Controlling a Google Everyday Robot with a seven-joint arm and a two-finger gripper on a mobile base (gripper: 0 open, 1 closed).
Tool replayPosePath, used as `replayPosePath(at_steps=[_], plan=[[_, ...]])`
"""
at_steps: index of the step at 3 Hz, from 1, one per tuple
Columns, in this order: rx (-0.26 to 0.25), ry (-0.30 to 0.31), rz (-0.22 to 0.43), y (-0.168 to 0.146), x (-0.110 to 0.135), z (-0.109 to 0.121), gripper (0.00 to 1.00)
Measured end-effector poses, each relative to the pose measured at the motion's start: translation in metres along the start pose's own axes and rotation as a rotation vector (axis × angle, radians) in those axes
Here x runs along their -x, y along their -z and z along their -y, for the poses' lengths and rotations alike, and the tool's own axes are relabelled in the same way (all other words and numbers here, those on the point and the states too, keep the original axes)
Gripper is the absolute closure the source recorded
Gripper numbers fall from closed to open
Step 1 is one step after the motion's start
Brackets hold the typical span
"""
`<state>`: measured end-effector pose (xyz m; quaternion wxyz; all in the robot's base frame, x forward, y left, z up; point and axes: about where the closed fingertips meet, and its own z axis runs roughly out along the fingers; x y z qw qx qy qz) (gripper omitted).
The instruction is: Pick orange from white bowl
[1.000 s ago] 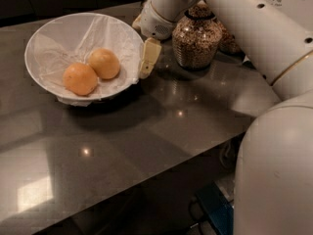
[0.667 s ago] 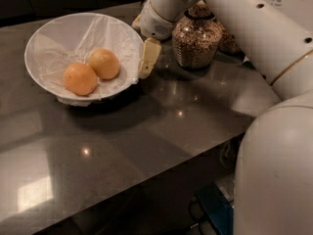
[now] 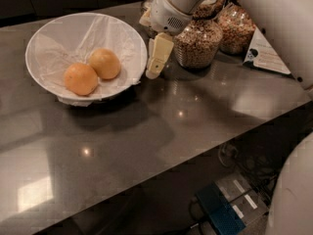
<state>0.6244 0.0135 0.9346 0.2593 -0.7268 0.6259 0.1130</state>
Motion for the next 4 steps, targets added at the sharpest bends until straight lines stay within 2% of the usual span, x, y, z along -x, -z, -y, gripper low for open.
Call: replayPosePath(at_steps=[1,2,3,4], plan=[[0.000,0.000,0.001,0.000,0.000,0.000,0.00],[-0.034,0.010,0.106,-0.006,0.019,0.010,0.00],[-0.075,-0.009,0.275,-0.012,0.035,0.018,0.00],[-0.080,-0.038,0.376,-0.015,0.039,0.022,0.00]])
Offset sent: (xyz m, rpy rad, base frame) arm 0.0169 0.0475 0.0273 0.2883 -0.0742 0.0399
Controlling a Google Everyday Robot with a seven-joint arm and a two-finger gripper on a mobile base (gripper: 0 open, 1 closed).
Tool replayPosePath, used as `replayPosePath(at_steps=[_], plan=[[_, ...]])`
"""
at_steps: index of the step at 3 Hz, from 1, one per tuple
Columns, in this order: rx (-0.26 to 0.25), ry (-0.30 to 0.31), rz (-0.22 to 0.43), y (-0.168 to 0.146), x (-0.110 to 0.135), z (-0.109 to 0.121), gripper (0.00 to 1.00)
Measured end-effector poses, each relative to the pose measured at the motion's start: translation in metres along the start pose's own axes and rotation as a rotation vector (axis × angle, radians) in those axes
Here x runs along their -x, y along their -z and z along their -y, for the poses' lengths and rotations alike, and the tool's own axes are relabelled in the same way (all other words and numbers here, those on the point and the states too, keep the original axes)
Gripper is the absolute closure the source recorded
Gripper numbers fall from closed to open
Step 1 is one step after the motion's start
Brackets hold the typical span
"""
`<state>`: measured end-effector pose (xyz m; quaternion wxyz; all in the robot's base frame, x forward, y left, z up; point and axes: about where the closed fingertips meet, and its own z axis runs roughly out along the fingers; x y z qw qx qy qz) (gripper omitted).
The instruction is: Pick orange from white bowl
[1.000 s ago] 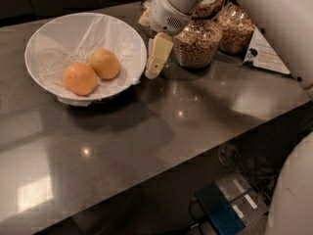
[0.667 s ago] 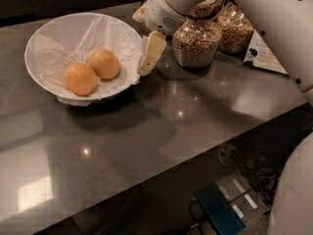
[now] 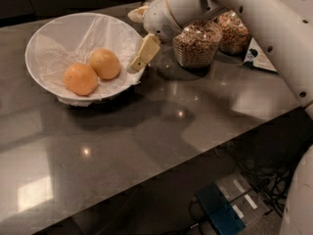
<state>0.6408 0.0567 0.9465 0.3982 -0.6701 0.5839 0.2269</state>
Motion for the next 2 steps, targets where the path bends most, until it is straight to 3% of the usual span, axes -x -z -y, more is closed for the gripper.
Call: replayPosePath(at_steps=[2], plan=[[0.011,0.006,-0.012,-0.0051,0.0020,-0.0011,0.00]])
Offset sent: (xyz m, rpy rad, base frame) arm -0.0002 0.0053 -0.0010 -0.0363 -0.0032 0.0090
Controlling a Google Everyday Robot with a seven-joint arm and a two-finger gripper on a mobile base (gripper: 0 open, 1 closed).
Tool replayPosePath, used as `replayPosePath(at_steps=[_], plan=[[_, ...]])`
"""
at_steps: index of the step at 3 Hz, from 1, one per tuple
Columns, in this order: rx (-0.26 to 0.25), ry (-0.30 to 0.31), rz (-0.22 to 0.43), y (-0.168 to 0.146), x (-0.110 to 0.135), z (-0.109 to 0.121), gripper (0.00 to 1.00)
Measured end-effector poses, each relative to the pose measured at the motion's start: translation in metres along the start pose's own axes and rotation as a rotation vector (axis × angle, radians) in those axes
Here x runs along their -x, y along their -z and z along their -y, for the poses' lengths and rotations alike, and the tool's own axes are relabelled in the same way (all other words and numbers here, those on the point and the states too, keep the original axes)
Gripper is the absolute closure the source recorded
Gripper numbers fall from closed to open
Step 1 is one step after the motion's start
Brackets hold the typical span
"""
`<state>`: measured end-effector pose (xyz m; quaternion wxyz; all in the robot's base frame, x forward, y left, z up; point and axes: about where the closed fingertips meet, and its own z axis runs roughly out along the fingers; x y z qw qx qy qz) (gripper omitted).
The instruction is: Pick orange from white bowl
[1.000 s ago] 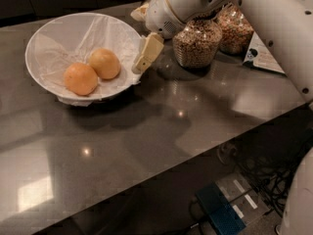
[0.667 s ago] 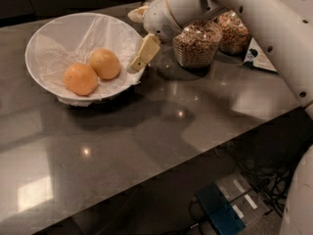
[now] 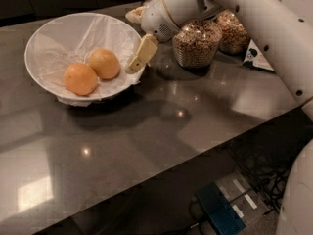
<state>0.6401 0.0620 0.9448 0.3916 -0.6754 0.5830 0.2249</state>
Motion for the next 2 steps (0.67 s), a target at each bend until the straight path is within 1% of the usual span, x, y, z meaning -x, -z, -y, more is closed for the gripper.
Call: replayPosePath(at_steps=[1,2], plan=[[0.041,0.034,-0.093,-0.021,0.001,0.000,0.00],[0.099,0.058,-0.227,-0.042,-0.002,0.001,0.00]])
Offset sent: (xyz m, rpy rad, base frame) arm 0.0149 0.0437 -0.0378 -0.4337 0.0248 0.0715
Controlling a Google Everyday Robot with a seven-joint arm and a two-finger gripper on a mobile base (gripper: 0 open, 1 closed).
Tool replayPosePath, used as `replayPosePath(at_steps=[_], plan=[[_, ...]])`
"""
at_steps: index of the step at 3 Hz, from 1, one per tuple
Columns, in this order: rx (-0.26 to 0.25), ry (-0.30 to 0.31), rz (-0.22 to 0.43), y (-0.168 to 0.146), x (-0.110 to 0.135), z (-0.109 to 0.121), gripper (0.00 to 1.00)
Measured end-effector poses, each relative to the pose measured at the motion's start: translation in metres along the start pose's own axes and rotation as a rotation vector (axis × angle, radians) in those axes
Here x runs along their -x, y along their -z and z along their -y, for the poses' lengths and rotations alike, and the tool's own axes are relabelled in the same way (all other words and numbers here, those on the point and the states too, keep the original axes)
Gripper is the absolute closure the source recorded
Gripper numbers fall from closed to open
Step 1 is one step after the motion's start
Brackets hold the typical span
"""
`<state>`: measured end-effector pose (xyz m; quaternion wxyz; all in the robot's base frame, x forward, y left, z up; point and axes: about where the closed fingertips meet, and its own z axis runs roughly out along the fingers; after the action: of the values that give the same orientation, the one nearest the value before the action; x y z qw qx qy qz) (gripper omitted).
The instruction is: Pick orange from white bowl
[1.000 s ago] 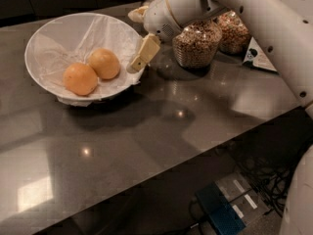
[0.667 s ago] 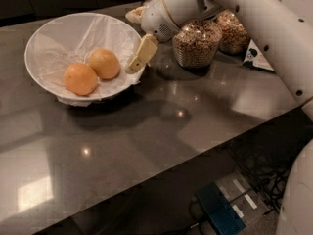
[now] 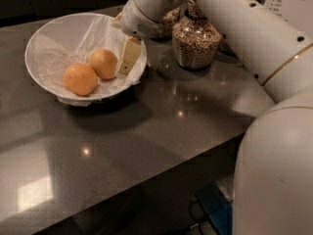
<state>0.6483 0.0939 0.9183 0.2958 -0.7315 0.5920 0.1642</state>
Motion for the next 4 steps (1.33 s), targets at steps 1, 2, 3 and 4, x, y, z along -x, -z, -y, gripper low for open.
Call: replayPosePath(at_steps=[1,2,3,4], plan=[[0.058,0.005,-0.082,-0.023,-0.005,0.001,0.00],[0.058,0.005,-0.082,-0.023,-0.005,0.001,0.00],[0.056,0.020,-0.059,-0.030,-0.002,0.006,0.00],[0.033,0.060,-0.035,-0.032,0.008,0.012,0.00]])
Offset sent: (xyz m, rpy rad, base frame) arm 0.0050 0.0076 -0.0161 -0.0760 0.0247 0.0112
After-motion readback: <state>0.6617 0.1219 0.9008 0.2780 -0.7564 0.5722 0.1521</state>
